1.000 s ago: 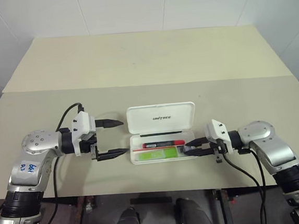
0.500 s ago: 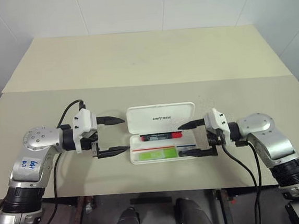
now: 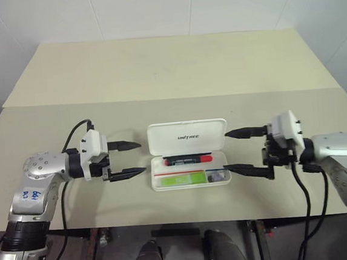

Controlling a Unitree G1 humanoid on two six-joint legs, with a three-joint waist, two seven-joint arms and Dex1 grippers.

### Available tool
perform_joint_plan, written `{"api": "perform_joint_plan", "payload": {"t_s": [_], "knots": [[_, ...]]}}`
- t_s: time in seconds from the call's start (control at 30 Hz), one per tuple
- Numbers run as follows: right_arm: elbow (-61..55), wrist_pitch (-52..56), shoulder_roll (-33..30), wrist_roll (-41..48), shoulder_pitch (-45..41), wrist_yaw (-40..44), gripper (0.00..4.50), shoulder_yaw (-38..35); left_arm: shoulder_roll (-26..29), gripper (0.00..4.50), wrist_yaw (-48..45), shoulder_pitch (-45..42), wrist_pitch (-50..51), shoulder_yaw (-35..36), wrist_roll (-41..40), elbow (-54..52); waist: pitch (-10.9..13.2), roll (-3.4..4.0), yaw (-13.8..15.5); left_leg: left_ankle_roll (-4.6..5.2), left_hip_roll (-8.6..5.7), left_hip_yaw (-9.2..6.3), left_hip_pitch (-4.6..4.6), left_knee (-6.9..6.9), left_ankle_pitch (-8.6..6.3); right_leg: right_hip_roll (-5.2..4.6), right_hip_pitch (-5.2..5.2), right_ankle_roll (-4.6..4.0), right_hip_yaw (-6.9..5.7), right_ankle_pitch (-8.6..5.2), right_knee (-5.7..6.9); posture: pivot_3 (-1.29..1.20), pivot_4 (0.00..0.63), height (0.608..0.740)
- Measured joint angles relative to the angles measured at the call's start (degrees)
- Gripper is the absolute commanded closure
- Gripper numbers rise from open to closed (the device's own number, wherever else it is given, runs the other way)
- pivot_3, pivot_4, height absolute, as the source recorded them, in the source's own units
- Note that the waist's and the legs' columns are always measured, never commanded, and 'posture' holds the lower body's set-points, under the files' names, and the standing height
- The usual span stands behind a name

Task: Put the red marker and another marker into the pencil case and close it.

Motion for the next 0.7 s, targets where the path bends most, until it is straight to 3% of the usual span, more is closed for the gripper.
{"api": "perform_joint_plan", "payload": {"t_s": [0.2, 0.23, 0.43, 0.7], "knots": [[-0.4, -0.6, -0.5, 0.1, 2.9, -1.7, 0.00, -2.9, -0.3, 4.36, -0.1, -0.2, -2.2, 0.5, 0.0, 2.9, 0.0, 0.00, -0.1, 0.01, 0.00, 0.01, 0.01, 0.01, 0.01, 0.00, 0.00, -0.02, 0.00, -0.01, 0.00, 0.00, 0.150, 0.740], [-0.4, -0.7, -0.5, 0.0, 3.0, -1.8, 0.00, -2.9, -0.3, 4.47, -0.1, -0.3, -2.6, 0.5, 0.0, 3.2, 0.0, 0.00, -0.1, 0.01, 0.00, 0.00, 0.01, 0.01, 0.01, 0.00, 0.00, -0.02, 0.00, -0.01, 0.00, 0.00, 0.150, 0.740], [-0.4, -1.8, -0.5, -0.9, 3.0, -2.5, 0.00, -2.8, -2.1, 4.47, 1.7, -0.5, -6.3, 1.9, 0.4, 6.2, 0.0, 0.00, 0.0, 0.01, 0.00, 0.00, -0.01, -0.02, 0.01, 0.00, 0.00, -0.01, 0.00, 0.00, -0.04, 0.00, 0.150, 0.740], [-0.4, -1.9, -0.3, -1.2, 3.1, -4.5, 0.00, -2.8, -6.8, 4.47, 11.8, -2.7, -6.2, 6.7, 0.3, 10.7, 0.0, 0.00, 0.0, 0.01, 0.00, 0.00, 0.00, 0.00, 0.01, -0.01, 0.01, 0.03, 0.00, 0.02, -0.01, 0.00, 0.150, 0.740]]}}
